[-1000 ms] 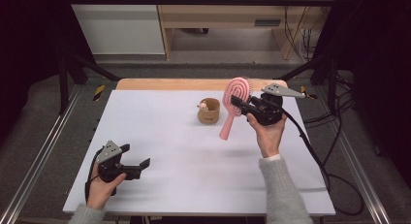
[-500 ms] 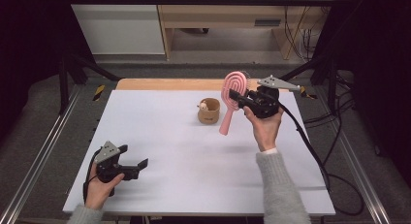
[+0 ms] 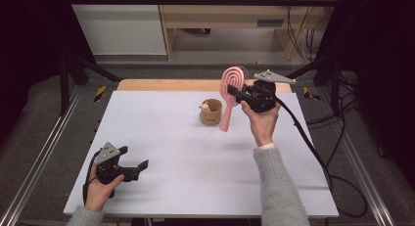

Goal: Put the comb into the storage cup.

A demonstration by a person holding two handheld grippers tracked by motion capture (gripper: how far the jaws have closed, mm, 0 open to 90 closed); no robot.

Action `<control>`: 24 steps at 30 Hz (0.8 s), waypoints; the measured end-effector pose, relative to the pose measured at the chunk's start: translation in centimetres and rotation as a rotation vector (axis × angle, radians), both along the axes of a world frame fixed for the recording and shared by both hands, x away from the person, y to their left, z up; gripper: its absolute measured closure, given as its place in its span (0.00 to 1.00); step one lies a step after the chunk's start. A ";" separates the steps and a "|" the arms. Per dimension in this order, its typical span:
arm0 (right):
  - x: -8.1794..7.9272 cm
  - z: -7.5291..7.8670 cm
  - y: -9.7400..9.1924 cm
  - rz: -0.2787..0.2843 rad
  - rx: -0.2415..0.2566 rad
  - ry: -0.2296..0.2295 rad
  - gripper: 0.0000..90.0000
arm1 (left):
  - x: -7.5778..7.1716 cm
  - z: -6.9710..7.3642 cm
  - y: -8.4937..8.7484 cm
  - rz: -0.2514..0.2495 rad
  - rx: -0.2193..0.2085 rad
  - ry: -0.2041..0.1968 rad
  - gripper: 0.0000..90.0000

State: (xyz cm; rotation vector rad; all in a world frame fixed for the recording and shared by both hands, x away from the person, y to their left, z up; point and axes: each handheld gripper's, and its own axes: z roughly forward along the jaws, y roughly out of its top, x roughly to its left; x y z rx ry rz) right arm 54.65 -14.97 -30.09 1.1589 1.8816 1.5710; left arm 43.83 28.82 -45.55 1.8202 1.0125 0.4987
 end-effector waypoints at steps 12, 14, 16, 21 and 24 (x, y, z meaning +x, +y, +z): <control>1.4 0.5 0.6 -0.020 -0.019 0.019 0.71 | 0.1 -0.1 0.1 -0.002 0.001 0.005 0.00; 1.5 0.4 0.7 -0.033 -0.028 0.009 0.71 | 0.1 -0.1 0.1 -0.002 0.001 0.005 0.00; 1.6 0.4 0.8 -0.024 -0.016 0.013 0.71 | 0.1 -0.1 0.1 0.000 -0.001 0.006 0.00; 2.0 0.4 0.8 -0.037 -0.007 0.014 0.71 | 0.1 -0.1 0.0 -0.003 0.000 0.006 0.00; 2.3 0.5 0.6 -0.044 0.002 0.009 0.71 | 0.1 -0.1 0.1 0.000 -0.003 0.005 0.00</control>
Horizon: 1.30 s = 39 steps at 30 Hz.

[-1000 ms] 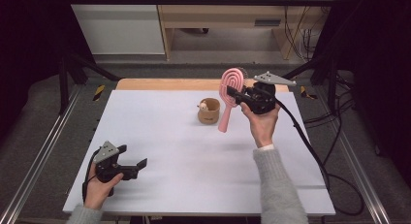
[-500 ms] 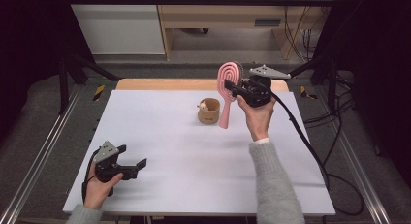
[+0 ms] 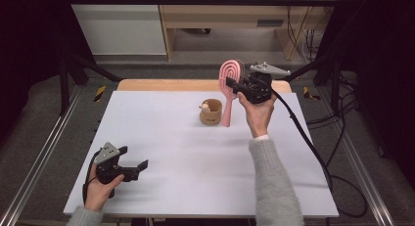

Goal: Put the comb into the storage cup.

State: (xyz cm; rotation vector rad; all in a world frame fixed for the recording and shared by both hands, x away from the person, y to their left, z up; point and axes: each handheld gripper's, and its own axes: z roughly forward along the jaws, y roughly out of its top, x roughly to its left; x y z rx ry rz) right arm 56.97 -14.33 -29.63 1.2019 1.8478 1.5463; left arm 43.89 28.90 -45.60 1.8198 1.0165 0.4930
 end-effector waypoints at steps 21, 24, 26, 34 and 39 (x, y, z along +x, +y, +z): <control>2.4 0.6 1.2 -0.046 0.009 -0.019 0.71 | 0.1 0.0 0.2 0.000 -0.005 0.000 0.00; 2.8 0.7 1.5 -0.048 0.009 -0.024 0.71 | 0.1 -0.1 0.2 -0.001 -0.001 -0.001 0.00; 3.1 0.8 1.6 -0.049 0.010 -0.023 0.71 | 0.1 -0.1 0.2 -0.001 -0.001 -0.001 0.00; 4.2 0.9 2.4 -0.051 0.008 -0.024 0.71 | 0.1 -0.1 0.3 -0.003 -0.002 0.000 0.00; 4.9 0.7 2.8 -0.057 0.002 -0.016 0.71 | 0.1 -0.1 0.3 -0.005 -0.004 0.002 0.00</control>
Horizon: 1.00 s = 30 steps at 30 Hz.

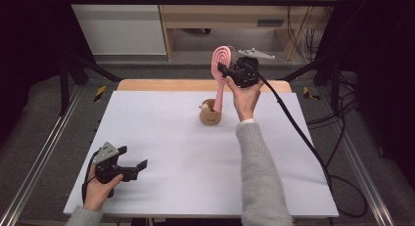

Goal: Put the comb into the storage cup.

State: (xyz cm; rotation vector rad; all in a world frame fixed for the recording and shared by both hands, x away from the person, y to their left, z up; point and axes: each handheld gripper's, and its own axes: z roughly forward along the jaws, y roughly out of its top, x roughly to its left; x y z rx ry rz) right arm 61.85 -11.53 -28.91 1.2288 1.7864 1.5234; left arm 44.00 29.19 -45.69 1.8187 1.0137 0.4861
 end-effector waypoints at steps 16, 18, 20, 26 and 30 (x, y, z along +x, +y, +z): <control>1.8 -0.6 0.8 -0.015 -0.015 0.006 0.71 | 0.0 0.0 0.0 -0.003 -0.002 0.003 0.00; 2.0 -0.8 0.9 -0.017 -0.016 0.007 0.71 | 0.0 -0.1 0.0 -0.002 -0.002 0.004 0.00; 2.3 -1.0 1.0 -0.019 -0.017 0.009 0.71 | 0.1 -0.1 0.0 -0.001 -0.002 0.004 0.00; 3.1 -1.8 1.4 -0.028 -0.020 0.013 0.71 | 0.1 -0.1 0.1 0.001 -0.003 0.005 0.00; 3.4 -2.3 1.6 -0.031 -0.034 0.018 0.71 | 0.1 -0.1 0.1 0.001 -0.003 0.006 0.00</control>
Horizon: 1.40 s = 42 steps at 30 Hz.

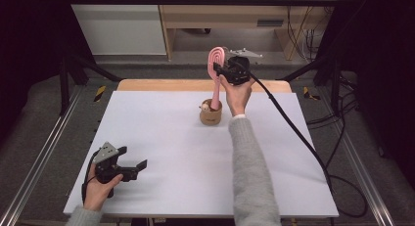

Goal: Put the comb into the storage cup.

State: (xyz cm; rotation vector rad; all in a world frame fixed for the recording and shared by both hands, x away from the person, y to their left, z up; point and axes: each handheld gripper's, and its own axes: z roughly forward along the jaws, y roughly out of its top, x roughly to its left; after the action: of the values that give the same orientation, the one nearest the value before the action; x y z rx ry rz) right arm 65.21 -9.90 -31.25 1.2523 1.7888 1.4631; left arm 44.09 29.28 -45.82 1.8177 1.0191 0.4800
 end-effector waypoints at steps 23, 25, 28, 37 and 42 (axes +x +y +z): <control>0.1 -3.5 0.4 -0.020 0.008 0.066 0.71 | 0.0 0.0 -0.1 -0.003 0.003 0.000 0.00; 0.1 -3.7 0.3 -0.020 0.017 0.068 0.71 | 0.0 0.0 -0.1 -0.003 0.002 0.002 0.00; 0.2 -3.9 0.0 -0.028 0.021 0.070 0.71 | 0.0 0.0 -0.1 -0.003 0.003 0.002 0.00; 0.2 -4.8 -0.3 -0.035 0.033 0.076 0.71 | 0.0 0.0 -0.1 -0.003 0.004 0.003 0.00; 0.3 -5.3 -0.5 -0.040 0.034 0.087 0.71 | 0.0 0.0 -0.1 -0.003 0.004 0.002 0.00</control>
State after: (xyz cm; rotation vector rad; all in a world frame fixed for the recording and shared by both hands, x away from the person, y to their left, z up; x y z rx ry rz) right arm 65.52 -10.39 -36.58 1.3797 1.7907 1.4430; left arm 44.10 29.14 -45.86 1.8233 1.0175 0.4783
